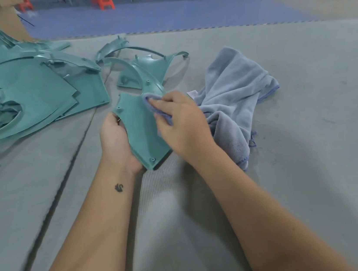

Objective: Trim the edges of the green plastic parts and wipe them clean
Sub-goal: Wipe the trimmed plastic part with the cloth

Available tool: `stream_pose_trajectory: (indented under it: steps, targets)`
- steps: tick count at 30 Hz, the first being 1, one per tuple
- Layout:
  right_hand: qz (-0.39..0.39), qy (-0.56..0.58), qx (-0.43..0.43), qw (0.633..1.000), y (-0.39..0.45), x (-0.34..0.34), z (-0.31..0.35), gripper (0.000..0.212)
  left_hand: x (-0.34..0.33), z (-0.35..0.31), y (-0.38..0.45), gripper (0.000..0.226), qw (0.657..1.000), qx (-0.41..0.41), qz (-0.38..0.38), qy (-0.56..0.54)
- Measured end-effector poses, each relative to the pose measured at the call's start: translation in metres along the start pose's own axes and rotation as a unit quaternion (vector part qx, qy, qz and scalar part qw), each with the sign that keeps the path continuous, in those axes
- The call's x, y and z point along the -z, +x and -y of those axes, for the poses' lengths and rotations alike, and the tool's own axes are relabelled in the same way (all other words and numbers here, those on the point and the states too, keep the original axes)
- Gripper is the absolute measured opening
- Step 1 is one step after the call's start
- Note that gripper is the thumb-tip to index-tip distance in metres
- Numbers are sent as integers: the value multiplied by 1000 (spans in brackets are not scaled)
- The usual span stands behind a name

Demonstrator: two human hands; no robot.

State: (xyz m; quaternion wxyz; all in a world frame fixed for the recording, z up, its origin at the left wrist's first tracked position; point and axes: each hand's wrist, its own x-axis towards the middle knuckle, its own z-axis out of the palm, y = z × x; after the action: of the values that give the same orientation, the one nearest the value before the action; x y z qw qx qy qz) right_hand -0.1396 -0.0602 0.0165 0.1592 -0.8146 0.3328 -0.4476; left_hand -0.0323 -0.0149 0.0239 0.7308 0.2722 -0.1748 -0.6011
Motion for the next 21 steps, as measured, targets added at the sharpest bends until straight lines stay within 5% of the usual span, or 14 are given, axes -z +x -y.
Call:
stream_pose_trajectory:
  steps: [7,9,12,17,21]
  targets:
    - [-29,-10,-47,998,0,11,-13,34,-5,-1,-9,60,996,34,55,58]
    - [-10,6,-24,1000,-2,9,-6,34,-5,-1,-10,45,992,24,74,101]
    - [8,13,26,1000,-4,5,2,29,-3,0,-8,15,976,-33,3,216]
    - [-31,-78,-26,996,1,9,-4,34,-5,3,-5,20,961,-71,-49,261]
    - [-36,-38,-85,995,5,16,-12,30,-3,1,-7,23,951,-62,-34,302]
